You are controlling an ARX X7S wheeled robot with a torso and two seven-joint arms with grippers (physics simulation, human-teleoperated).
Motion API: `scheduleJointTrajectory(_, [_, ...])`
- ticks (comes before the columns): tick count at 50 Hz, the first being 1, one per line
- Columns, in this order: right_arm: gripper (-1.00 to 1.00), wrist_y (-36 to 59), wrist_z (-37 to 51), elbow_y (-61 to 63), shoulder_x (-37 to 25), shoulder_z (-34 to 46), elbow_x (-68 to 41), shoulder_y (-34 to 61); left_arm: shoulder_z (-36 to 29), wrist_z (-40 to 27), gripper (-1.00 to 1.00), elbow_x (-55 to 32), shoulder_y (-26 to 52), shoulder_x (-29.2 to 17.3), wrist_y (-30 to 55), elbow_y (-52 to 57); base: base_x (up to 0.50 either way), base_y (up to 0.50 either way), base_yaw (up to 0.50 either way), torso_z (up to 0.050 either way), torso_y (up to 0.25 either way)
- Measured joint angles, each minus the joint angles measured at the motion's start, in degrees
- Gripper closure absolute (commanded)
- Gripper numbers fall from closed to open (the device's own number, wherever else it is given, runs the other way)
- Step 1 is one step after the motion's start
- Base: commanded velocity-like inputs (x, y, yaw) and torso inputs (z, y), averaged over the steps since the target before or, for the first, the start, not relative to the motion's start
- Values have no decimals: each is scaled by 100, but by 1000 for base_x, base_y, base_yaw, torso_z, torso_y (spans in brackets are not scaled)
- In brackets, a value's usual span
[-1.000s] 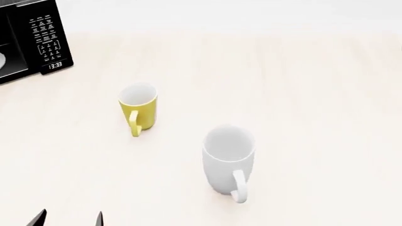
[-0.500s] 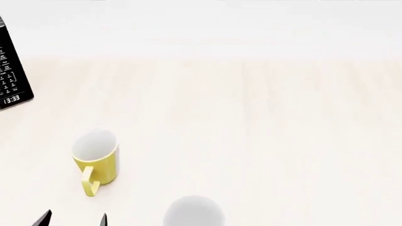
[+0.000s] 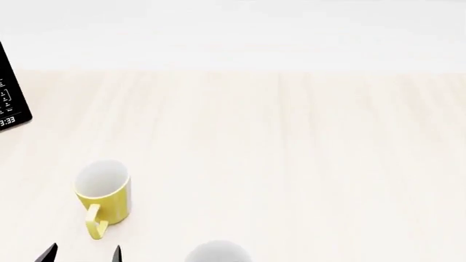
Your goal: Put the yellow and white mug to the front of the white mug.
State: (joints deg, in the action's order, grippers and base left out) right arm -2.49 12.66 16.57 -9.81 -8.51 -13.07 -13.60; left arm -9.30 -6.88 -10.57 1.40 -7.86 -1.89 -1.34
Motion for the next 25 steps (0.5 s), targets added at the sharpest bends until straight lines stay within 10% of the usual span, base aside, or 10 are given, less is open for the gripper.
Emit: scheduleJointTrajectory(25, [-100,-15,55,-28,-81,92,-97,1,15,-53,-100,-234,777,-100,494,-504,0,0,0,0,0])
